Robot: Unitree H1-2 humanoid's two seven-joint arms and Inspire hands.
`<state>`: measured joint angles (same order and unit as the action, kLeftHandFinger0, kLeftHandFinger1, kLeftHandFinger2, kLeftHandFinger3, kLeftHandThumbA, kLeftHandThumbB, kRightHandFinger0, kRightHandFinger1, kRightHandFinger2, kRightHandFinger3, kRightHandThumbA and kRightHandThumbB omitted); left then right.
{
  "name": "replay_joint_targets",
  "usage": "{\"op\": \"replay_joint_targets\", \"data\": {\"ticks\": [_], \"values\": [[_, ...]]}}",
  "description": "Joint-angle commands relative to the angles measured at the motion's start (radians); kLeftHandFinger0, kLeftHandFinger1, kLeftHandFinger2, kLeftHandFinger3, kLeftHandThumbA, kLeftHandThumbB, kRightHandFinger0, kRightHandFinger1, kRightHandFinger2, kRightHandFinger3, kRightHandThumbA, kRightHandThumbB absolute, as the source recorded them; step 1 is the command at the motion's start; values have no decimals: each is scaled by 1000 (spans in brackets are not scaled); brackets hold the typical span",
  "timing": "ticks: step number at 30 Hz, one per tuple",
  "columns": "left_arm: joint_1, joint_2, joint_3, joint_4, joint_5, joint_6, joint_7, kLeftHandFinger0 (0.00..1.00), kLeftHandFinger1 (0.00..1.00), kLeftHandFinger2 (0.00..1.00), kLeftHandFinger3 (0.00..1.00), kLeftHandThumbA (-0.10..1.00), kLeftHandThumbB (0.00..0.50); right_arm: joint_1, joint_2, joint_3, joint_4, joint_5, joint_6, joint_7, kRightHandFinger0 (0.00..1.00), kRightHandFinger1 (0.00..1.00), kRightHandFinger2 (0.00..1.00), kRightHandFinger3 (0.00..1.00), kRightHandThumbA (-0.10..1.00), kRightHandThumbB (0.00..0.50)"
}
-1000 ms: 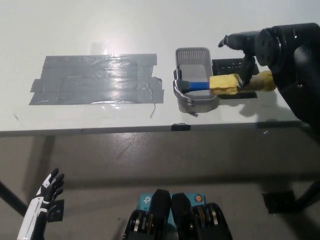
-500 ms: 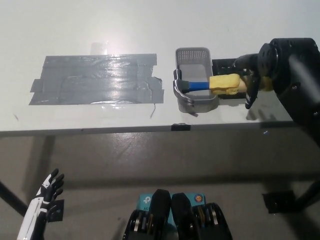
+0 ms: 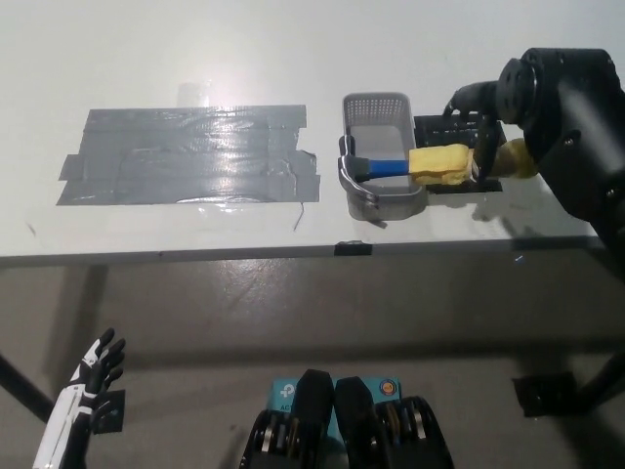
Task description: The robot picks the hammer placed on top of the gray container with right hand and places it on the grey area of the desk
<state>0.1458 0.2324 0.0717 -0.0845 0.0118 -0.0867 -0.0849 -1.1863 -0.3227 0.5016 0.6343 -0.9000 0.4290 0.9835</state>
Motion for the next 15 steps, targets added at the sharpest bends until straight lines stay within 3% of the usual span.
{"op": "replay_joint_targets", "data": {"ticks": [1,3,8,11,15], "values": [[-3,16,8,-39,6,-5,-2,1000,1000,1000,1000,1000,339,-72,-6,12,-8,27,-28,-17,1000,1000,1000,1000,1000,375],[-3,18,10,-42,8,-1,-1,1000,1000,1000,1000,1000,348,-74,0,11,6,29,-15,-37,1000,1000,1000,1000,1000,399],[-3,23,12,-44,8,-4,-2,1000,1000,1000,1000,1000,353,-73,8,9,19,44,5,-51,1000,1000,1000,1000,1000,381],[-4,23,12,-43,10,-9,0,1000,1000,1000,1000,1000,349,-68,11,7,25,40,33,-72,1000,1000,1000,1000,1000,407],[-5,24,13,-48,3,-1,-3,1000,1000,1000,1000,1000,350,-66,18,1,52,58,35,-86,1000,1000,1000,1000,1000,395]]}}
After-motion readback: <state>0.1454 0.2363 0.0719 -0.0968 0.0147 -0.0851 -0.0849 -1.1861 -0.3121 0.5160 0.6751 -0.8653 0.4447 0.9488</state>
